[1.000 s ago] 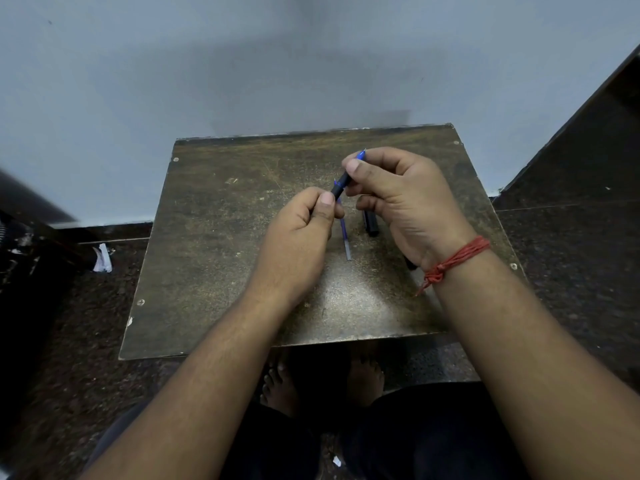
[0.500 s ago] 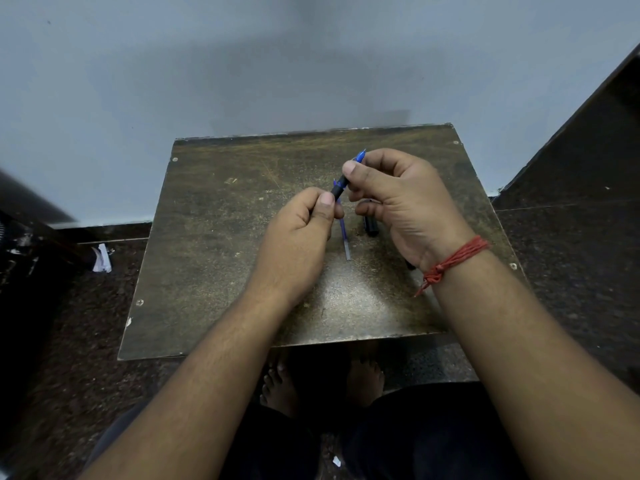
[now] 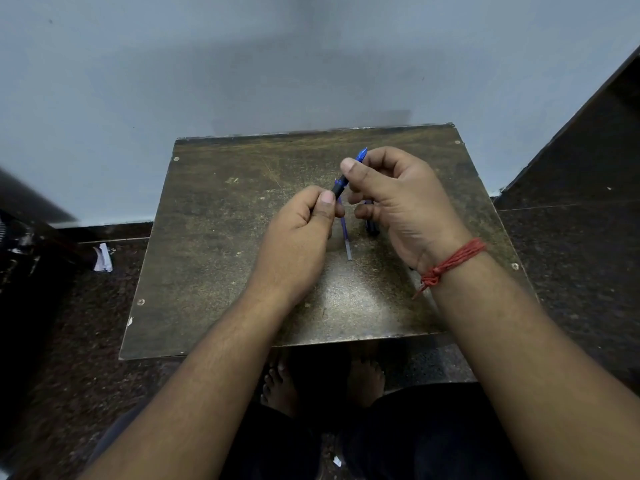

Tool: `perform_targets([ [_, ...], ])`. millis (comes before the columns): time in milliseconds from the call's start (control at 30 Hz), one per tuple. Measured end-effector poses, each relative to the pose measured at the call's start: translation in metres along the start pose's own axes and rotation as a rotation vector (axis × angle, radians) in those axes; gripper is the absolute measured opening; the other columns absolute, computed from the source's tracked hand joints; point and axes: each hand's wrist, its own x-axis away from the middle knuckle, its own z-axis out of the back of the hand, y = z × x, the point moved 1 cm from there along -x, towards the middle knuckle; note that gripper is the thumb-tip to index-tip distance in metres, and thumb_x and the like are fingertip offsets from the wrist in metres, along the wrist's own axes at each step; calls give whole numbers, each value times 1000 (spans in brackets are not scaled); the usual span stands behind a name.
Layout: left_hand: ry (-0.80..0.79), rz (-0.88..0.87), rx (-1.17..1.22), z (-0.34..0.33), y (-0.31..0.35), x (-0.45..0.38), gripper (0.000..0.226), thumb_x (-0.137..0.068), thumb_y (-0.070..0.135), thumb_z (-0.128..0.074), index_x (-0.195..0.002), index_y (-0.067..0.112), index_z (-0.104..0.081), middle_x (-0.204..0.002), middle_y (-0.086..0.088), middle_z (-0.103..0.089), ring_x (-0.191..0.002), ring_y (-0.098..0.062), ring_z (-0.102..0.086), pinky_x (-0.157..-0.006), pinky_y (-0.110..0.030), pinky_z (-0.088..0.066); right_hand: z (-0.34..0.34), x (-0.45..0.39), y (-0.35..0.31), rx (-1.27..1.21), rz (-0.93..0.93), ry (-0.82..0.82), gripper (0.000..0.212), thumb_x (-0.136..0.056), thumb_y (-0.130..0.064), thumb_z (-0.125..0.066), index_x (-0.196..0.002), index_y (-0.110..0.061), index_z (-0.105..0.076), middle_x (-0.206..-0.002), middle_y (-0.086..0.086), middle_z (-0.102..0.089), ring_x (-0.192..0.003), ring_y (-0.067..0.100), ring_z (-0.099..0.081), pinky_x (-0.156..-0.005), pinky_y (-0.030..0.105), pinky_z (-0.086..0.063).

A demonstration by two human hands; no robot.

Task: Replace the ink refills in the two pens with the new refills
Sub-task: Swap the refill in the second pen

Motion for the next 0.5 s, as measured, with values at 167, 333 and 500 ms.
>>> perform_targets([
  [167, 0, 7, 15, 0, -2, -1, 33, -96, 50, -40, -84, 29, -63, -58, 12, -42, -50, -9, -36, -53, -33, -29, -3, 2, -2, -30, 1, -16, 4, -91, -10, -68, -90, -13, -70, -80, 2, -71, -71, 12, -65, -61, 25, -50],
  [333, 3, 11, 34, -1, -2, -1, 32, -95, 50, -41, -82, 31, -63, -54, 16, -44, -50, -8, -36, -52, -32, -28, -1, 3, -5, -114, -23, -37, 18, -92, 0, -59, -106, -5, -70, -96, 12, -75, -82, 19, -70, -67, 28, -53],
  [500, -3, 6, 44, -1, -2, -1, 33, -96, 49, -41, -84, 28, -64, -56, 14, -44, -48, -6, -36, -51, -31, -28, -3, 1, -3, -106, -21, 13, 7, -91, -16, -70, -96, -12, -66, -90, 8, -71, -77, 16, -67, -62, 28, -53],
])
